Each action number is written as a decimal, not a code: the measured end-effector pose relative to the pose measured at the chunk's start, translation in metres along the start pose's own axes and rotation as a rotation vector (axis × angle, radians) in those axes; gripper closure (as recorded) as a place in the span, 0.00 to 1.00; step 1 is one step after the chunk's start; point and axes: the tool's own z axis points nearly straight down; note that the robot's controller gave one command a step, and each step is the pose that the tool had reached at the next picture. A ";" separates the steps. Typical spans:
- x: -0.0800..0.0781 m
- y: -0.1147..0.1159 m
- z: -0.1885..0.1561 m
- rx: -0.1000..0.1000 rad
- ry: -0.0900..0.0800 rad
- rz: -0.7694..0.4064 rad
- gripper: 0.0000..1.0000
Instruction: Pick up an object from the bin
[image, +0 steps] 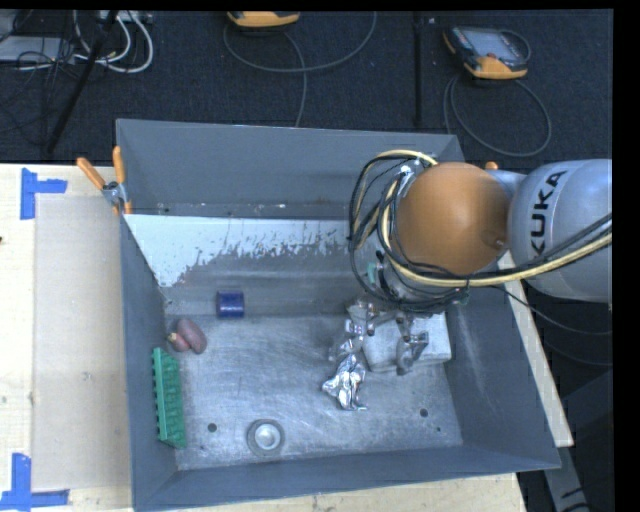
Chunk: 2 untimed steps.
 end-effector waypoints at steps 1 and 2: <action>-0.001 0.023 0.034 -0.006 0.013 -0.431 0.00; 0.057 0.012 0.038 -0.033 -0.006 -0.746 0.00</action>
Offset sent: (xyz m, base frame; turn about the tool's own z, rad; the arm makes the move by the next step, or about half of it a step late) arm -0.0121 0.0032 -0.0299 -0.4425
